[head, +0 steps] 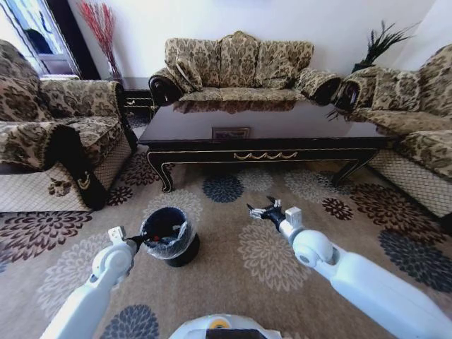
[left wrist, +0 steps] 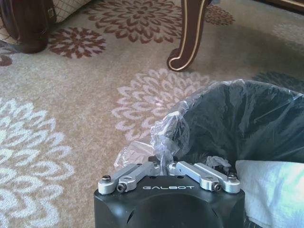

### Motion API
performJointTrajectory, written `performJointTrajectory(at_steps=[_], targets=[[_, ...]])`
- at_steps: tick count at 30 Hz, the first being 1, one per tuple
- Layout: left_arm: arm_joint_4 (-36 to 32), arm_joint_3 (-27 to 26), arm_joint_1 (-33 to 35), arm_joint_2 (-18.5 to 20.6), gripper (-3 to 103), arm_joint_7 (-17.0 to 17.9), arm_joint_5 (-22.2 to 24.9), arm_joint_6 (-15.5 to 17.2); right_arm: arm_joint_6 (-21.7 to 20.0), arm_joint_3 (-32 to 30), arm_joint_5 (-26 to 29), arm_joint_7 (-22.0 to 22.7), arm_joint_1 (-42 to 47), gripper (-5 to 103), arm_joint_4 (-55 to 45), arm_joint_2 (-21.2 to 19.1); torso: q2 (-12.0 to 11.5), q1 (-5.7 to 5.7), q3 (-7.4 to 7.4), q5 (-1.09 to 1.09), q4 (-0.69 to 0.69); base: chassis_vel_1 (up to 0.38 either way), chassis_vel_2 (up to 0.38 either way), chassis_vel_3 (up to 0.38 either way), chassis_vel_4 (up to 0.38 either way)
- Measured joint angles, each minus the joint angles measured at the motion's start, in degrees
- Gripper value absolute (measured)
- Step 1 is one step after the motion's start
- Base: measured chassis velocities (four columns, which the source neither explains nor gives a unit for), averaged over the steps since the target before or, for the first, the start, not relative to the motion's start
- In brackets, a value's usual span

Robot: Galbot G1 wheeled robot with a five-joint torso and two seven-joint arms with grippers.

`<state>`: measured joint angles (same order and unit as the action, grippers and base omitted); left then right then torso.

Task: Move to the front of the table and pick up the trash from the floor, then place it into the trash bin.

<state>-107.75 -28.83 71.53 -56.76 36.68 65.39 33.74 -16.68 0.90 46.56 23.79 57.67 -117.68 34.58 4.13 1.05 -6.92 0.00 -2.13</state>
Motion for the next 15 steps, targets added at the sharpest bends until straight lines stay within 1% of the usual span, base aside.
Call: performJointTrajectory(at_steps=[6, 9, 11, 15], targets=[[3.27, 1.06, -1.24, -0.33, 3, -0.03, 0.22, 0.80, 0.18, -3.99, -2.52, -0.38, 5.54, 100, 0.35, 1.87, 0.00, 0.00, 0.00, 0.00, 0.02, 0.000, 0.000, 0.000, 0.000], [3.29, 1.31, -1.24, -0.33, 3, 0.43, 0.71, 1.31, 0.22, -4.40, -3.11, -0.38, 6.17, 100, 0.54, 1.92, 0.00, 0.00, 0.00, 0.00, 0.02, 0.000, 0.000, 0.000, 0.000], [3.18, 1.77, -1.12, 0.38, 3, 1.12, 1.20, 1.96, 0.36, -4.56, -4.27, -0.51, 6.50, 100, 1.22, 2.01, 0.00, 0.00, 0.00, 0.01, 0.01, 0.000, 0.000, 0.000, 0.000], [3.49, 1.77, -1.21, 1.32, 3, 1.52, 1.42, 1.96, 0.40, -4.12, -4.59, -0.58, 6.12, 100, 1.68, 2.54, 0.00, 0.00, 0.00, 0.00, 0.03, 0.000, 0.000, 0.000, 0.000]])
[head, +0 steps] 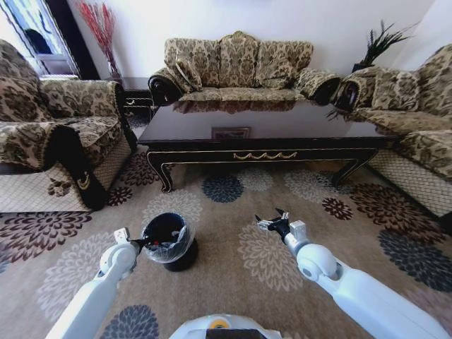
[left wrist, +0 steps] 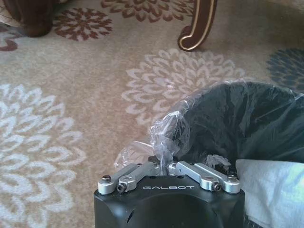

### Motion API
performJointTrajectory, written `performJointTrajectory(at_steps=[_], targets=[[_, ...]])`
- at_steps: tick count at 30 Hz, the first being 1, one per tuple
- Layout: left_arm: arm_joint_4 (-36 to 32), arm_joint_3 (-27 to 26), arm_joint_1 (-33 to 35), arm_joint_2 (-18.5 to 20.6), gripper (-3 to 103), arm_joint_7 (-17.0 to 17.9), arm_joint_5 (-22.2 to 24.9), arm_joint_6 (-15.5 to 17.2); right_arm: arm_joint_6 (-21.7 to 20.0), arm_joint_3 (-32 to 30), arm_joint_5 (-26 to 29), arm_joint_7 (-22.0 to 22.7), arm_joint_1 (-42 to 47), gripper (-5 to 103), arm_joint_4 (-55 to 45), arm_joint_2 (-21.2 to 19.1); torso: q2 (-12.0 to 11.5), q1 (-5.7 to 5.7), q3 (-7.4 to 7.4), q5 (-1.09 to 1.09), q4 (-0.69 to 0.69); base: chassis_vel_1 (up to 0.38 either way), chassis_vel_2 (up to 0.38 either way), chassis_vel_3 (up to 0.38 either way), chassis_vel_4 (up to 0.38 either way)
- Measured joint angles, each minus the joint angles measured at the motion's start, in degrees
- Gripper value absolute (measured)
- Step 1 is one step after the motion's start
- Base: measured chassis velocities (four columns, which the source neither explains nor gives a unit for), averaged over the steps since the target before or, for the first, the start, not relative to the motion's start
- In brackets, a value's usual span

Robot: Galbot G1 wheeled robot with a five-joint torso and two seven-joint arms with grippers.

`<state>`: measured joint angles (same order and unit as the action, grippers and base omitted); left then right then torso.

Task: Move to the front of the table and pick up the trash from the floor, then place it into the trash bin.

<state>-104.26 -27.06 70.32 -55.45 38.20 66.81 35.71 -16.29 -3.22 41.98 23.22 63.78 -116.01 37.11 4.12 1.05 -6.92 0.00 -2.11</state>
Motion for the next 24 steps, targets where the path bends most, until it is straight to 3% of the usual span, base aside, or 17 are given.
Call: performJointTrajectory(at_steps=[2, 5, 7, 14, 16, 17, 19, 24], targets=[[0.19, -0.12, -0.01, 0.50, 0, 0.38, 0.56, 0.00, 0.00, 0.40, -0.04, -0.02, -0.31, 100, 0.15, 0.29, 0.00, 0.00, 0.00, 0.00, 0.00, 0.000, 0.000, 0.000, 0.000], [0.04, -0.56, 0.16, 0.88, 13, 0.91, 2.17, 0.27, 0.00, 0.87, -0.09, -0.06, -0.56, 100, 0.38, 0.75, 0.00, 0.00, 0.00, 0.00, -0.02, 0.000, 0.000, 0.000, 0.000], [-0.17, -0.68, 0.31, 0.91, 13, 1.02, 2.41, 0.32, 0.00, 0.99, -0.15, -0.08, -0.59, 100, 0.49, 0.87, 0.00, 0.00, 0.00, 0.00, -0.02, 0.000, 0.000, 0.000, 0.000], [-4.96, -2.18, 2.81, 1.51, 45, 2.67, 2.90, -0.29, 0.00, 0.12, -0.48, -0.12, 0.39, 100, 0.70, 2.24, 0.00, 0.00, 0.00, 0.00, 0.00, 0.000, 0.000, 0.000, 0.000], [-6.25, -2.49, 3.29, 1.69, 45, 3.61, 3.38, -0.49, 0.00, -0.40, -0.55, -0.12, 0.78, 100, 0.63, 2.49, 0.00, 0.00, 0.00, 0.00, 0.00, 0.000, 0.000, 0.000, 0.000], [-8.80, -2.94, 4.16, 2.32, 56, 5.52, 4.66, -0.97, 0.00, -1.96, -0.71, -0.13, 2.12, 100, 0.30, 2.99, 0.00, 0.00, 0.00, 0.00, 0.01, 0.000, 0.000, 0.000, 0.000], [-10.54, -3.14, 4.79, 2.93, 56, 6.58, 5.12, -1.47, 0.00, -3.36, -0.74, -0.14, 3.46, 100, -0.07, 3.35, 0.00, 0.00, 0.00, 0.00, 0.00, 0.000, 0.000, 0.000, 0.000], [-17.36, -5.75, 8.81, 5.17, 78, 7.89, 3.99, -4.54, 0.48, -6.93, -0.76, -0.25, 6.09, 100, -0.60, 4.43, 0.00, 0.00, 0.01, 0.00, -0.01, 0.000, 0.000, 0.000, 0.000]])
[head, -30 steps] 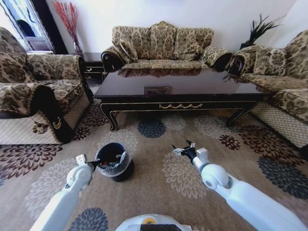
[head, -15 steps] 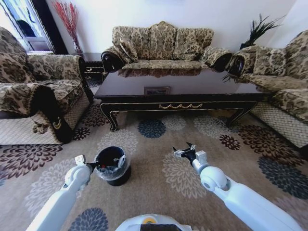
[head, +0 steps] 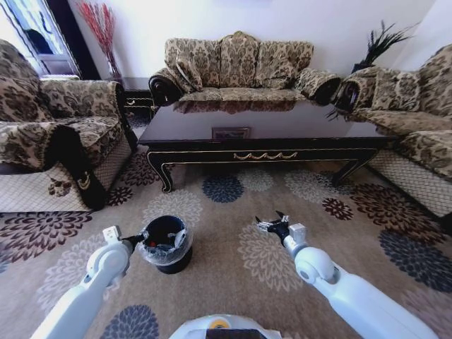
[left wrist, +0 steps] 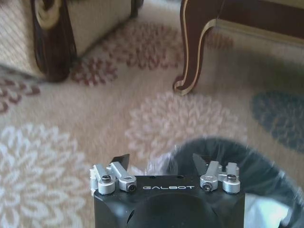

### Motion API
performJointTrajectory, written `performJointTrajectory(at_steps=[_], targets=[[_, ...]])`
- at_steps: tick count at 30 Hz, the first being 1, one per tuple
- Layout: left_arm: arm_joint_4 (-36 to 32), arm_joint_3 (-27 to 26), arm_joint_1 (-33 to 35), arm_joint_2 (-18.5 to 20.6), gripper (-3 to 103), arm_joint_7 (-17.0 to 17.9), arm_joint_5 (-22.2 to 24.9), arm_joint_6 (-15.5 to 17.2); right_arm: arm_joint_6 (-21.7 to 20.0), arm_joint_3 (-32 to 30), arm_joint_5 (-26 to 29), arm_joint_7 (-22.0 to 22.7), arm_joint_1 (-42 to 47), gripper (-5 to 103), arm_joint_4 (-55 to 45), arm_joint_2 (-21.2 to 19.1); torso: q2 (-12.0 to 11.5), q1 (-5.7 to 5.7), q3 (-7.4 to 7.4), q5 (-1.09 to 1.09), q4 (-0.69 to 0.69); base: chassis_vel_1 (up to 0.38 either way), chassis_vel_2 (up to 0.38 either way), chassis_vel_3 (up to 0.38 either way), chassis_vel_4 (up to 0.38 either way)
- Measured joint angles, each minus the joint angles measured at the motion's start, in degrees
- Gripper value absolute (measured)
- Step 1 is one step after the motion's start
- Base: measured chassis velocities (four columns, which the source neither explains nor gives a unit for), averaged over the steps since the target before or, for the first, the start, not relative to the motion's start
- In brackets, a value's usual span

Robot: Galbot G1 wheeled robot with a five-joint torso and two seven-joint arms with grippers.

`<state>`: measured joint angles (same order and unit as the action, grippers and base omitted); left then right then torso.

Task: Move to the front of the table and pick up the trash from the floor, then place it into the trash bin.

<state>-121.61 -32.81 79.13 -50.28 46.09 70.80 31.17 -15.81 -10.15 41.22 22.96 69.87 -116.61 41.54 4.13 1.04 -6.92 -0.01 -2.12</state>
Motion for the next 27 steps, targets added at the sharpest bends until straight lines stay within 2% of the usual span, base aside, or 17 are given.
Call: performJointTrajectory(at_steps=[3, 4, 5, 7, 8, 9, 12, 13, 14, 17, 18, 19, 20, 22, 23, 24, 27], targets=[[-3.14, -1.86, 1.07, -0.31, 89, -0.23, -3.76, -3.93, 1.19, -1.92, 0.30, -0.26, 0.36, 100, 0.09, 1.59, 0.00, 0.00, 0.00, -0.01, 0.00, 0.000, 0.000, 0.000, 0.000], [-3.14, -1.86, 1.07, -0.31, 89, -0.23, -3.76, -3.93, 1.19, -1.92, 0.30, -0.26, 0.36, 100, 0.09, 1.59, 0.00, 0.00, 0.00, -0.01, 0.00, 0.000, 0.000, 0.000, 0.000], [-3.71, -2.07, 1.63, -0.74, 94, -0.63, -6.63, -5.86, 1.80, -2.69, 0.66, -0.44, 0.36, 100, 0.20, 2.22, 0.00, 0.00, 0.00, 0.00, -0.01, 0.000, 0.000, 0.000, 0.000], [-4.75, -2.83, 4.77, -1.67, 99, -5.80, -13.48, -10.24, 4.51, -4.06, 0.65, -1.29, 0.24, 100, 0.76, 3.77, 0.00, 0.00, -0.01, 0.02, -0.01, 0.000, 0.000, 0.000, 0.000], [-4.99, -3.87, 6.90, -2.40, 100, -10.93, -17.15, -13.15, 7.59, -4.70, -0.27, -2.34, 0.15, 100, 1.54, 4.71, 0.00, 0.00, 0.00, 0.00, 0.00, 0.000, 0.000, 0.000, 0.000], [-4.99, -3.87, 6.90, -2.40, 100, -10.93, -17.15, -13.15, 7.59, -4.70, -0.27, -2.34, 0.15, 100, 1.54, 4.71, 0.00, 0.00, 0.00, 0.00, 0.00, 0.000, 0.000, 0.000, 0.000], [-4.98, -8.76, 12.26, -4.92, 100, -23.94, -25.76, -20.33, 17.93, -7.42, -4.64, -7.80, 0.60, 100, 3.71, 6.72, 0.00, 0.00, 0.00, 0.01, 0.02, 0.000, 0.000, 0.000, 0.000], [-5.05, -10.42, 13.83, -5.85, 100, -26.99, -27.87, -22.01, 20.86, -8.57, -6.66, -9.17, 0.95, 100, 4.28, 7.34, 0.00, 0.00, 0.00, 0.01, 0.01, 0.000, 0.000, 0.000, 0.000], [-5.05, -10.42, 13.83, -5.85, 100, -26.99, -27.87, -22.01, 20.86, -8.57, -6.66, -9.17, 0.95, 100, 4.28, 7.34, 0.00, 0.00, 0.00, 0.01, 0.01, 0.000, 0.000, 0.000, 0.000], [-5.60, -14.50, 17.43, -8.91, 100, -33.23, -31.70, -24.87, 26.57, -11.45, -11.13, -12.06, 1.93, 100, 5.67, 8.81, 0.01, 0.00, 0.00, -0.01, 0.00, 0.000, 0.000, 0.000, 0.000], [-5.60, -16.73, 19.63, -11.74, 100, -38.03, -34.19, -27.66, 32.37, -14.16, -14.24, -15.04, 3.15, 100, 7.26, 10.24, 0.00, 0.00, 0.00, 0.01, 0.02, 0.000, 0.000, 0.000, 0.000], [-5.60, -16.73, 19.63, -11.74, 100, -38.03, -34.19, -27.66, 32.37, -14.16, -14.24, -15.04, 3.15, 100, 7.26, 10.24, 0.00, 0.00, 0.00, 0.01, 0.02, 0.000, 0.000, 0.000, 0.000], [-5.39, -17.40, 20.40, -12.92, 100, -40.08, -35.04, -29.26, 34.38, -15.08, -15.05, -16.10, 3.65, 100, 7.74, 10.73, 0.00, 0.00, 0.00, 0.00, 0.01, 0.000, 0.000, 0.000, 0.000], [-4.43, -18.53, 21.28, -15.78, 100, -43.84, -37.20, -33.16, 37.04, -17.51, -15.92, -17.59, 5.69, 100, 8.12, 12.03, 0.01, 0.00, 0.00, -0.01, 0.01, 0.000, 0.000, 0.000, 0.000], [-3.29, -19.07, 21.40, -18.47, 100, -46.12, -39.16, -36.20, 37.32, -18.81, -14.96, -17.70, 7.58, 100, 7.60, 12.72, 0.00, 0.00, 0.00, 0.00, -0.01, 0.000, 0.000, 0.000, 0.000], [-3.29, -19.07, 21.40, -18.47, 100, -46.12, -39.16, -36.20, 37.32, -18.81, -14.96, -17.70, 7.58, 100, 7.60, 12.72, 0.00, 0.00, 0.00, 0.00, -0.01, 0.000, 0.000, 0.000, 0.000], [-2.95, -19.05, 21.70, -24.14, 100, -47.15, -42.42, -39.12, 36.46, -21.06, -14.01, -17.27, 10.66, 100, 6.01, 13.96, 0.01, 0.00, 0.00, 0.00, -0.01, 0.000, 0.000, 0.000, 0.000]])
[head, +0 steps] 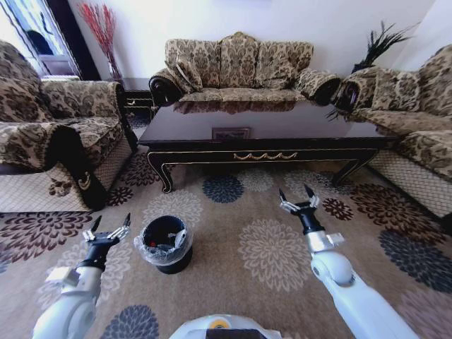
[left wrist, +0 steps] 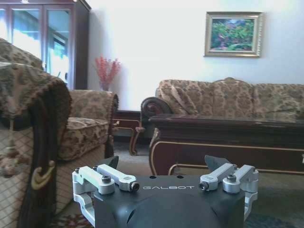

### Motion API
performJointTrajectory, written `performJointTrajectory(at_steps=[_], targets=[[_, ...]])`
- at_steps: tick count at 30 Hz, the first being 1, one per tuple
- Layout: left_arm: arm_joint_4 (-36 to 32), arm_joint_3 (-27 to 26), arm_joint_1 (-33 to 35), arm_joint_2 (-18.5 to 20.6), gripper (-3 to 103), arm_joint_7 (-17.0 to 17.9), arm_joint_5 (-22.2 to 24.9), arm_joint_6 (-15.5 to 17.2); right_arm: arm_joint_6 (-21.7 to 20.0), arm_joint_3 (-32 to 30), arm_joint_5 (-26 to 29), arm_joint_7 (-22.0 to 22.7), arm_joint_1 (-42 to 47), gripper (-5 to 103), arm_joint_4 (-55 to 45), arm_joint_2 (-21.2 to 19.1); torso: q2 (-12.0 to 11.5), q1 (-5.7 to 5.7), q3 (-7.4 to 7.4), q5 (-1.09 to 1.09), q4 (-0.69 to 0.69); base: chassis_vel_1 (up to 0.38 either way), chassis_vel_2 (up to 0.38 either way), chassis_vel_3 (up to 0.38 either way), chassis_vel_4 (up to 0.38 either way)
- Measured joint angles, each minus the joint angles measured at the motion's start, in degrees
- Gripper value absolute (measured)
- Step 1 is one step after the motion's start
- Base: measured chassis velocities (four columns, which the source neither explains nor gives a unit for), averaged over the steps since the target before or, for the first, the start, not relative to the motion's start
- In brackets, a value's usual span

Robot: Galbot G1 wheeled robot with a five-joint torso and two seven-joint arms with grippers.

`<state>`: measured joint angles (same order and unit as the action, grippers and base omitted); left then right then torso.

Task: Move to the front of the table and pick up the trash from the floor, then place it into the trash bin.

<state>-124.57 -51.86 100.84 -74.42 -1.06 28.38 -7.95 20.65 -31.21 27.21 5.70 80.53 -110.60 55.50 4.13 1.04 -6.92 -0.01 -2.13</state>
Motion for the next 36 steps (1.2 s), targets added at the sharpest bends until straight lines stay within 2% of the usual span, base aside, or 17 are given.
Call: performJointTrajectory(at_steps=[3, 6, 7, 11, 17, 23, 36], targets=[[-0.01, 0.03, 0.14, -2.35, 100, -0.01, -1.93, -0.66, -1.35, -0.68, -0.06, 0.50, 0.94, 100, -0.68, 0.30, 0.00, 0.00, 0.00, -0.01, 0.02, 0.000, 0.000, 0.000, 0.000], [-1.20, 0.06, 1.25, -5.80, 100, 0.09, -4.71, -0.98, -5.79, -1.55, 0.41, 2.35, 3.37, 100, -3.71, 0.32, 0.00, 0.00, 0.00, 0.01, 0.00, 0.000, 0.000, 0.000, 0.000], [-1.20, 0.06, 1.25, -5.80, 100, 0.09, -4.71, -0.98, -5.79, -1.55, 0.41, 2.35, 3.37, 100, -3.71, 0.32, 0.00, 0.00, 0.00, 0.01, 0.00, 0.000, 0.000, 0.000, 0.000], [-5.38, -0.87, 5.79, -8.57, 100, 0.66, -8.26, -0.80, -9.51, -3.46, 1.17, 3.33, 5.46, 100, -7.51, -0.30, 0.00, 0.00, 0.00, -0.01, 0.02, 0.000, 0.000, 0.000, 0.000], [-6.11, -1.14, 6.41, -8.61, 100, 0.87, -8.68, -0.93, -10.21, -4.89, 1.28, 3.29, 6.64, 100, -8.84, -0.04, 0.00, 0.00, 0.00, 0.00, 0.01, 0.000, 0.000, 0.000, 0.000], [-3.87, -0.57, 4.15, -7.97, 100, 0.99, -9.15, -0.94, -11.41, -6.54, 1.55, 3.52, 7.44, 100, -9.51, 0.83, -0.17, -0.05, 0.07, 0.01, 0.01, 0.000, 0.000, 0.000, 0.000], [-3.57, 1.31, 2.49, -7.00, 100, 0.11, -9.82, -1.19, -11.56, -8.12, 2.12, 3.32, 8.93, 100, -9.28, 2.47, -1.90, -0.28, 1.64, 0.01, 0.01, 0.000, 0.000, 0.000, 0.000]])
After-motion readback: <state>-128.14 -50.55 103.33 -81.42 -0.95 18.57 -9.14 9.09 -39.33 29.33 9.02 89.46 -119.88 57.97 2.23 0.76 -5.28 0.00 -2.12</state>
